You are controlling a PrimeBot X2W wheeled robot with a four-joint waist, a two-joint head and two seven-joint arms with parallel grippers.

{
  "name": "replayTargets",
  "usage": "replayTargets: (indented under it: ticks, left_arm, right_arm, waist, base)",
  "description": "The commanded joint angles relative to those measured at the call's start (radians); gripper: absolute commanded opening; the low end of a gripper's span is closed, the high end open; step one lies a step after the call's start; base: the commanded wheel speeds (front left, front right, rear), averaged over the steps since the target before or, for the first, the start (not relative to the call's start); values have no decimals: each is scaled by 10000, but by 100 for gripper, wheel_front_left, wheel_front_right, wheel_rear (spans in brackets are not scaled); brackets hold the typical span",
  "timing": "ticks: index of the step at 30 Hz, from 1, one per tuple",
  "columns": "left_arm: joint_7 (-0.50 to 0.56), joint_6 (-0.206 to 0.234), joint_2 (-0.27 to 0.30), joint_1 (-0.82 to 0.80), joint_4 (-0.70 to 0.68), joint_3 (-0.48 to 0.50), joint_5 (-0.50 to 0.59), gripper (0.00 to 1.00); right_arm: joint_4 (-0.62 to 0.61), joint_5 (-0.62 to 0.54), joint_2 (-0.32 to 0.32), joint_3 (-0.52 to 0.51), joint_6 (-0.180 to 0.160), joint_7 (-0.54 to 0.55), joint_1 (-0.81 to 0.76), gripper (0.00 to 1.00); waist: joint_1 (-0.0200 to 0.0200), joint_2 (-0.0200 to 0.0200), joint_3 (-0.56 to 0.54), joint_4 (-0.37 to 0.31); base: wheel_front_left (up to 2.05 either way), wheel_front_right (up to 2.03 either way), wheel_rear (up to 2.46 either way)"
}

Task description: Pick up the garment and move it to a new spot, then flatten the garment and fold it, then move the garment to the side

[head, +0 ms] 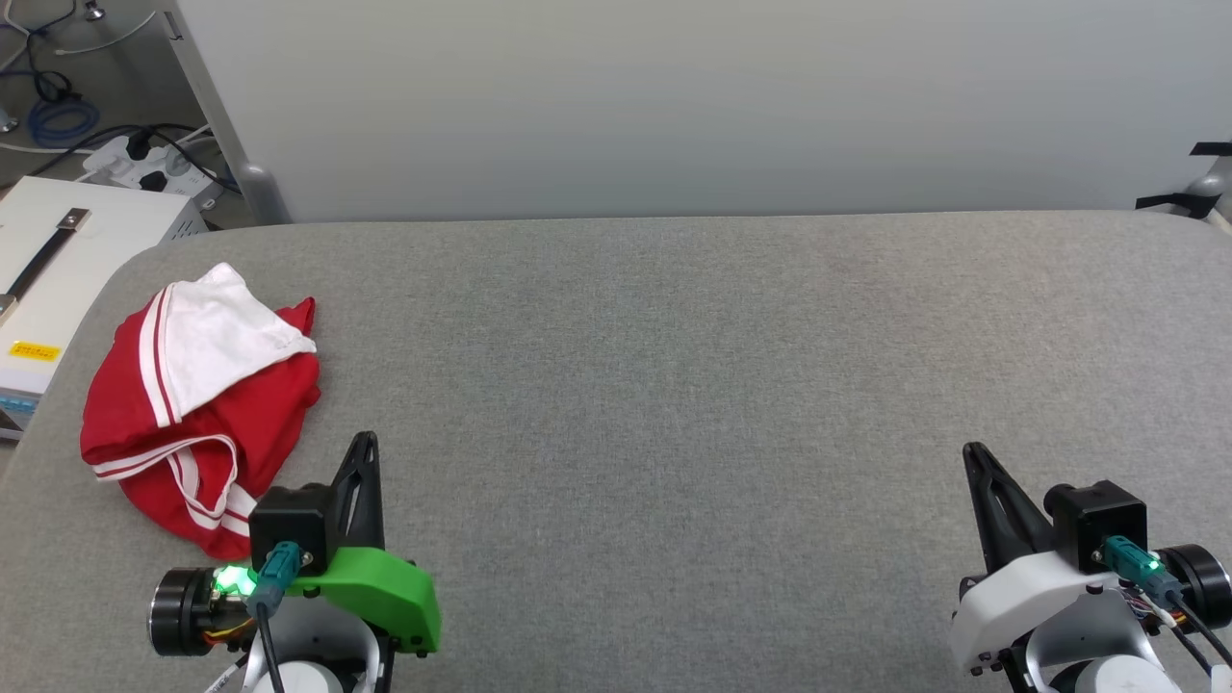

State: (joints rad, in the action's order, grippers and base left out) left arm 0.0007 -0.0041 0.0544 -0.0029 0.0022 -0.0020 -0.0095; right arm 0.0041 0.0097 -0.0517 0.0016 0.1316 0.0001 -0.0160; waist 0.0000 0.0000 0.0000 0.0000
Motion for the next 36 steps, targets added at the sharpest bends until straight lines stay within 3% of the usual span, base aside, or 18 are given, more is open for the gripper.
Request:
replayTargets:
  ticks: [1, 36]
  left_arm:
    - [-7, 41, -42, 29, -22, 20, 95, 0]
    - [-7, 41, -42, 29, -22, 20, 95, 0]
  right_arm:
    - [-41, -97, 15, -16, -9, -1, 160, 0]
    - [-41, -97, 15, -16, -9, -1, 160, 0]
  waist:
    - [0, 0, 0, 0]
    - [0, 0, 0, 0]
  base:
    - [0, 0, 0]
    - [0, 0, 0]
